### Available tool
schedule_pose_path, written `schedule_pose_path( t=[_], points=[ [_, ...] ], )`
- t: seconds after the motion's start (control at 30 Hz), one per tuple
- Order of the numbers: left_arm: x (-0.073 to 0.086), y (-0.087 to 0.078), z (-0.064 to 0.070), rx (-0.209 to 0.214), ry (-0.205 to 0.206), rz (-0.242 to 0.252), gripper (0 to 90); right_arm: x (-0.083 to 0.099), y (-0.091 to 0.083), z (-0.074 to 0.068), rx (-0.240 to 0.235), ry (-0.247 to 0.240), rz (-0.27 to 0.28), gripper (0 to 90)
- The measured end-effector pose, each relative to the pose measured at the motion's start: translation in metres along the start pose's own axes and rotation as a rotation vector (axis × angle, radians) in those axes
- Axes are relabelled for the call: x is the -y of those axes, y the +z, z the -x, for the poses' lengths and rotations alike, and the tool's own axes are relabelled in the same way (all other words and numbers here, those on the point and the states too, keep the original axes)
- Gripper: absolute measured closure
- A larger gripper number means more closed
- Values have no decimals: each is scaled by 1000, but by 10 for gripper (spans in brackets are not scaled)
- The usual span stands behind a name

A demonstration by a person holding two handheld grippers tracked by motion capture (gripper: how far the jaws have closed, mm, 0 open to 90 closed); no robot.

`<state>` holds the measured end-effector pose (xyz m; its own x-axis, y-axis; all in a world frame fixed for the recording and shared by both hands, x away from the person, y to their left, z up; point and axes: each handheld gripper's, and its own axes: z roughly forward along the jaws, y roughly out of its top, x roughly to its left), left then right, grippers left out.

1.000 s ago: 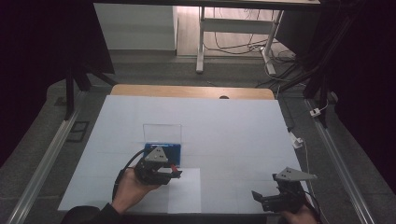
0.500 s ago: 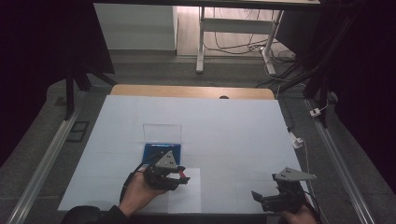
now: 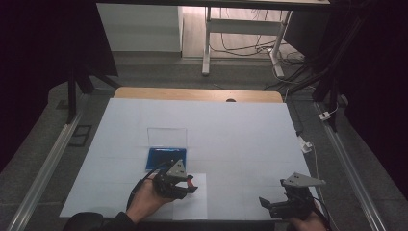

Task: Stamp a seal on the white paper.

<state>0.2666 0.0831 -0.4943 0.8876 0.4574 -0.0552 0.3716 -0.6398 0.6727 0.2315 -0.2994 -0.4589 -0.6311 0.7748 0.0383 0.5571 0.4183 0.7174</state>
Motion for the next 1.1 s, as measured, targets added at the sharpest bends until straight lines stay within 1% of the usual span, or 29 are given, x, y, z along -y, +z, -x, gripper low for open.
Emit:
schedule_pose_path(
  t=[0.1, 0.23, 0.27, 0.37, 0.4, 0.47, 0.57, 0.6, 0.73, 0.83, 0.9, 0.97, 1.0, 1.1],
  points=[
    [2, 3, -2, 1, -15, -3, 573, 0, 0, 0, 0, -1, 0, 4],
    [3, 7, -1, -1, -9, -16, 573, 0, 0, 0, -1, -1, -1, 4],
    [4, 8, -1, -2, 1, -23, 573, 0, 0, 0, -2, 0, 1, 4],
    [4, 9, 0, -9, 8, -31, 573, 0, 0, 0, -2, -1, 1, 4],
    [5, 11, -1, -14, 14, -45, 573, 0, 0, 0, -2, -1, 1, 5],
    [6, 13, -1, -15, 12, -57, 574, 0, 0, 0, -2, -1, -1, 4],
    [7, 14, 1, -26, 33, -50, 576, 0, 0, 0, -3, -1, 1, 5],
    [8, 14, 2, -30, 33, -46, 577, 0, 0, 0, -2, 0, 1, 5],
    [12, 14, 1, -29, 14, -25, 579, 0, 0, 0, -3, -2, 1, 5],
    [11, 15, 2, -32, 6, -31, 580, 0, 0, 0, -3, -3, 0, 5],
    [11, 15, 2, -35, 9, -34, 581, 0, 0, 0, -3, -1, 0, 4],
    [10, 15, 4, -43, 9, -36, 581, 0, 0, 0, -3, -3, -1, 5],
    [10, 15, 6, -58, 11, -37, 581, 0, 0, 0, -3, -4, -1, 5],
    [10, 15, 10, -83, 20, -45, 582, 0, 0, 0, -3, -6, -1, 5]
  ],
)
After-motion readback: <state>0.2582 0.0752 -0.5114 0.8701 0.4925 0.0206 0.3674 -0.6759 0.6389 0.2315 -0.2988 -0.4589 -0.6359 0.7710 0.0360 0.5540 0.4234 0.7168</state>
